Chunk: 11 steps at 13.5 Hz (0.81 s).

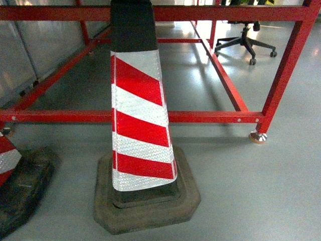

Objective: Pick blue part to blue bin on bottom shelf

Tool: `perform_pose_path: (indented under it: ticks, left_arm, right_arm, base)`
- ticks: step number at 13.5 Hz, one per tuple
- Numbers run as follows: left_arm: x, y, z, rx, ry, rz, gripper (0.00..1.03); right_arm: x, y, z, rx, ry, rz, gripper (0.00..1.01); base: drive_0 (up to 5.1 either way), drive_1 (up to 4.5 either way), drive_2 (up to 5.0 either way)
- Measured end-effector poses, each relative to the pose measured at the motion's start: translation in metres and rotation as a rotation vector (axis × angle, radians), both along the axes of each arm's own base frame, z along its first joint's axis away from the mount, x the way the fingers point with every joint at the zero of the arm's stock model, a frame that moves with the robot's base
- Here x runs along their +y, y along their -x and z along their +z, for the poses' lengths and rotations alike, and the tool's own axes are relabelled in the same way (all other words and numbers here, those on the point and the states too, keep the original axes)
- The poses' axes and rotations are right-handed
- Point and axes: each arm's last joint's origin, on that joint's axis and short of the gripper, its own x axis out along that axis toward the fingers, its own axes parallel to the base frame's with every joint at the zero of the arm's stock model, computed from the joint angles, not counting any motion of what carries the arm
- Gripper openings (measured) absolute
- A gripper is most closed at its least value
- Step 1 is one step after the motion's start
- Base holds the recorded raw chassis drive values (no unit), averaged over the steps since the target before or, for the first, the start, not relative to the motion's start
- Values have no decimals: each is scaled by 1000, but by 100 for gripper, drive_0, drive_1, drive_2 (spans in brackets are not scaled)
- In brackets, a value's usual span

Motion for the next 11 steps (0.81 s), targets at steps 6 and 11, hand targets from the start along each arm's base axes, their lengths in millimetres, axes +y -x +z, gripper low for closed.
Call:
perform_pose_path:
  ticks: [6,11]
  left_arm:
    - [0,0,0,0,0,0,98]
    - [0,0,0,0,0,-1,98]
  right_arm:
    - [0,0,0,0,0,0,98]
    - [0,0,0,0,2,2,98]
  base:
    - [0,0,0]
    - [0,0,0]
